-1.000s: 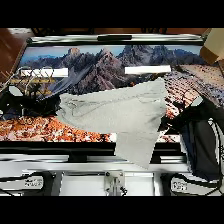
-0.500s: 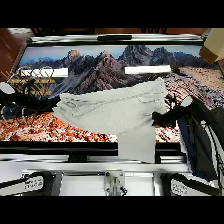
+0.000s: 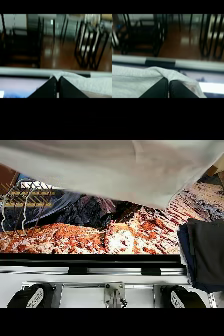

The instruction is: Fold the shirts.

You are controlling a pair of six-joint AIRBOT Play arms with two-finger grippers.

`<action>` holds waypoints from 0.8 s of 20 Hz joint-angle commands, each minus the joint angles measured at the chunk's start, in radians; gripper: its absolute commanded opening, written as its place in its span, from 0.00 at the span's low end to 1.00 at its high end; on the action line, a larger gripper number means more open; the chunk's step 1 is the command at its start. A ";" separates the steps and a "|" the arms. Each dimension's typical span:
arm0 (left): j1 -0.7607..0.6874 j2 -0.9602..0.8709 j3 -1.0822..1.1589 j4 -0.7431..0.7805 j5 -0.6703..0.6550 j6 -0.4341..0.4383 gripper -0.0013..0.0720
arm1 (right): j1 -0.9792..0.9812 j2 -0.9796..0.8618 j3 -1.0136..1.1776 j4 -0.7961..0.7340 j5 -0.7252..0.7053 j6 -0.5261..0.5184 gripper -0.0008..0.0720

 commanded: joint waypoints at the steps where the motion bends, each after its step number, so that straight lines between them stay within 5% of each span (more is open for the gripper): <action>1: 0.001 0.198 0.084 0.015 0.113 -0.112 0.07 | -0.002 0.138 0.203 -0.040 -0.061 -0.003 0.11; 8: 0.001 0.264 0.084 0.129 -0.190 -0.111 0.07 | -0.002 0.210 0.210 -0.159 0.186 0.097 0.11; 16: 0.001 0.133 -0.100 0.225 -0.432 -0.099 0.07 | -0.002 -0.006 0.105 -0.177 0.657 0.146 0.11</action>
